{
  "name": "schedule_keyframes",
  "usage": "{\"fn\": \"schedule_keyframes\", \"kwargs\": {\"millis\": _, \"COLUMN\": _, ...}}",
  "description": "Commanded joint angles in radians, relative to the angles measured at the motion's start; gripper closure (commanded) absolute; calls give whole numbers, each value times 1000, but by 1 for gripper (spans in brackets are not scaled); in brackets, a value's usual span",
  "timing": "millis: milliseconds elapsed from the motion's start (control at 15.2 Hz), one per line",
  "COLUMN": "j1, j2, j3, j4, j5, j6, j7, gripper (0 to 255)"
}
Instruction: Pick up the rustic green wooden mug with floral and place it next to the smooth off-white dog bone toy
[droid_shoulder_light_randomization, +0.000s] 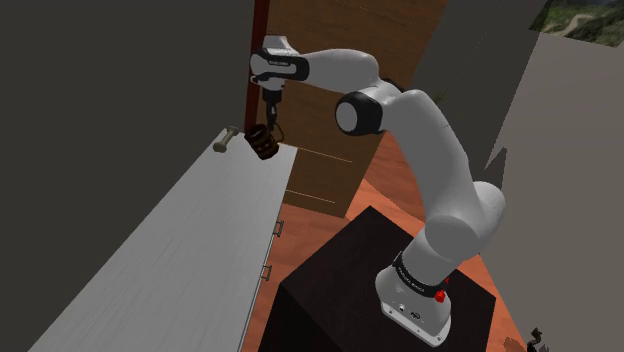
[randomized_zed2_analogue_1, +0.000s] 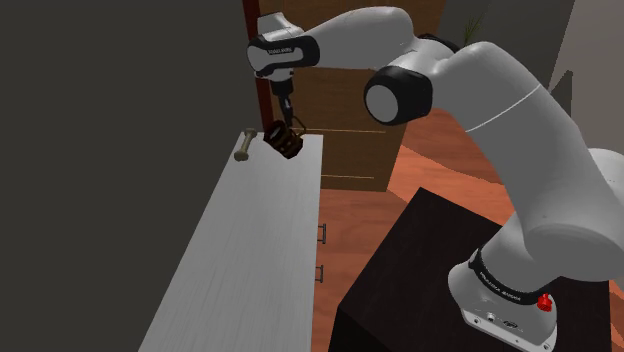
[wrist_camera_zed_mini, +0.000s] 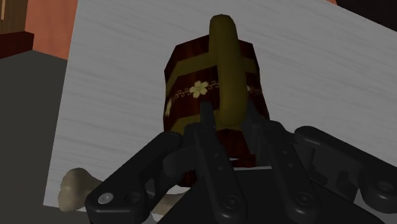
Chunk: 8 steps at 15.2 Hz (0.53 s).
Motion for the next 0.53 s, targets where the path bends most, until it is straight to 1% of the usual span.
{"fn": "schedule_keyframes", "kwargs": {"millis": 0, "j1": 0, "j2": 18, "j3": 1, "j4": 7, "j5": 1, "j6": 13, "j7": 1, "gripper": 255}}
{"fn": "schedule_keyframes", "kwargs": {"millis": 462, "j1": 0, "j2": 55, "j3": 3, "j4": -22, "j5": 3, "j6": 78, "j7": 1, "gripper": 255}}
